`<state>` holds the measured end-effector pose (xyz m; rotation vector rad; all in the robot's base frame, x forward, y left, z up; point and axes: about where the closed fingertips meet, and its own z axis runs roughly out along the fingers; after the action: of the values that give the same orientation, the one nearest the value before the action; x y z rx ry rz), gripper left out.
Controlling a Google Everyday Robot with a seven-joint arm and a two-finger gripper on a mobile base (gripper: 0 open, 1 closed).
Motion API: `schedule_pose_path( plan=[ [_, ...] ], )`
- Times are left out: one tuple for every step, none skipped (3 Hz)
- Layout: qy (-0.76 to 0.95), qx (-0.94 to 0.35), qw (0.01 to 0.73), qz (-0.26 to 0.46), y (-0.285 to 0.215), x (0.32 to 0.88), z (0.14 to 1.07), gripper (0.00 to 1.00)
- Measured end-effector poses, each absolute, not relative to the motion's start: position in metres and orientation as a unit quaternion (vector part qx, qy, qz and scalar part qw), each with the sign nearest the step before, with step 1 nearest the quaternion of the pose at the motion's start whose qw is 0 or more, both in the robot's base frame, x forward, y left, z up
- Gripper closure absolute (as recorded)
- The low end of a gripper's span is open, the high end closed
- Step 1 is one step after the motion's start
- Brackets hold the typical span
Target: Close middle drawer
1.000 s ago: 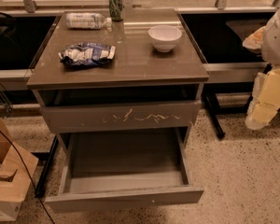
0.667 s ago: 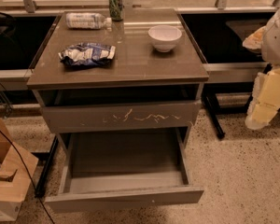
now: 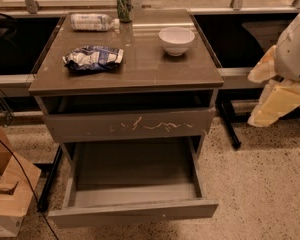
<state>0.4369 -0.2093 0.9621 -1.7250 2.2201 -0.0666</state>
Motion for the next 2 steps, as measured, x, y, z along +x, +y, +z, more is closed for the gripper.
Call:
schedule_pose_path(
  plan=[
    [0.779, -0.604, 0.168, -0.005, -0.1996, 0.4331, 0.9282, 0.68],
    [0.779, -0.604, 0.167, -0.005, -0.1996, 0.4330, 0.9279, 0.92]
  ],
)
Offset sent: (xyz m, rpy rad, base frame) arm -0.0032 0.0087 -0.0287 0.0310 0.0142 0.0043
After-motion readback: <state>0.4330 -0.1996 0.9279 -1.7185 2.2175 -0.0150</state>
